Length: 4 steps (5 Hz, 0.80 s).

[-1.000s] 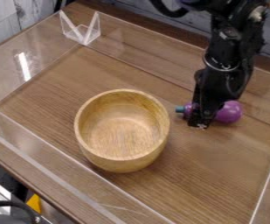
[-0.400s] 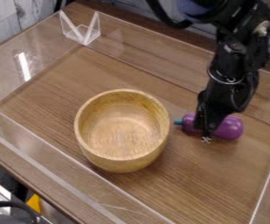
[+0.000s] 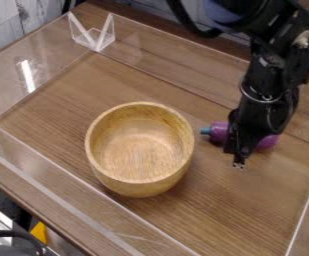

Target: Remove the purple eggplant from inside the brown bowl and put it on the table

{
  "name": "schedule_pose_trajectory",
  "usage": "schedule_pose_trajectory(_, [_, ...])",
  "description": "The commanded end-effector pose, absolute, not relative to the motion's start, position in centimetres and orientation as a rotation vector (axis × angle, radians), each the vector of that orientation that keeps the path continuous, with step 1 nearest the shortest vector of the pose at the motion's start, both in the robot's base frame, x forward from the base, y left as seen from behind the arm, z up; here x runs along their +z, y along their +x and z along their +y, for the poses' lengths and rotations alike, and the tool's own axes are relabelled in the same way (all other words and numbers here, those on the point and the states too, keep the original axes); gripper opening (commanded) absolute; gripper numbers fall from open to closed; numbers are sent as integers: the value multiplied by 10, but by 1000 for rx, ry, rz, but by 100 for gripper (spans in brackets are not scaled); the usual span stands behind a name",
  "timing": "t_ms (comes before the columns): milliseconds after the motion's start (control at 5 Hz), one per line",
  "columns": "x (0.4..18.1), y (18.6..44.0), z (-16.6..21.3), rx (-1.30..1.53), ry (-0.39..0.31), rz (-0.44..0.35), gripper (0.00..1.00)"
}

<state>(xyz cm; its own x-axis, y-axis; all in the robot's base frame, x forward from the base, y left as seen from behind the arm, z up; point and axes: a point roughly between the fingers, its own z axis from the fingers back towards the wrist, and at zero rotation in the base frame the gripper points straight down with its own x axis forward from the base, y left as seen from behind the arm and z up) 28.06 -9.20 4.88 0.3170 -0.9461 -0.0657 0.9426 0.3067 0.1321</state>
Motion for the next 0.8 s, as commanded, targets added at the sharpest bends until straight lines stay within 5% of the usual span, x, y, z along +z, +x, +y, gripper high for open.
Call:
schedule_pose_trajectory(0, [62,281,-101,-1261,165,-80,0])
schedule_pose_trajectory(600, [54,281,-106,-1267,168,-78,0])
